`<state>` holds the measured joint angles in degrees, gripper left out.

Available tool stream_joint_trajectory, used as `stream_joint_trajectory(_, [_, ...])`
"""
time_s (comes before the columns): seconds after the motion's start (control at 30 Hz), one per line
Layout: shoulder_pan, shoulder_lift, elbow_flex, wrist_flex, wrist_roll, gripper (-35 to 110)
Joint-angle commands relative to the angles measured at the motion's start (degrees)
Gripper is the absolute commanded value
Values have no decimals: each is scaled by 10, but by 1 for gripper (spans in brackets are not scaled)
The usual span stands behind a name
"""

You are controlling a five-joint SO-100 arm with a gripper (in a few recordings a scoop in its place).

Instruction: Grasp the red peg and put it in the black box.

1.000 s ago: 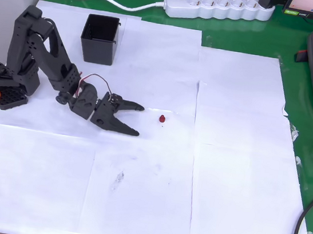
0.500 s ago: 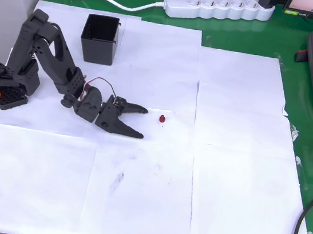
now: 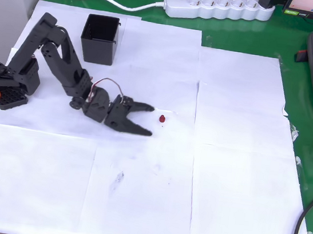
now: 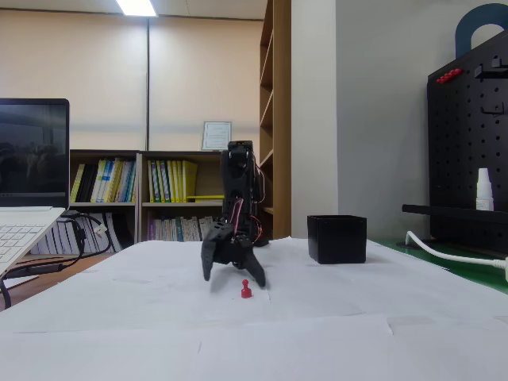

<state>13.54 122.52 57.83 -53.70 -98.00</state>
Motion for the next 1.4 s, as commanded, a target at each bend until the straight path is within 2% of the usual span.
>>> stream_joint_trajectory(0.0, [-6, 27, 87, -15, -4, 39])
stream_joint_trajectory(0.6, [-20, 69, 153, -4, 12, 38])
stream_joint_trajectory(1.1, [-22, 64, 134, -2, 7, 38])
stream_joint_trajectory(1.37, [-18, 26, 69, -7, 9, 38])
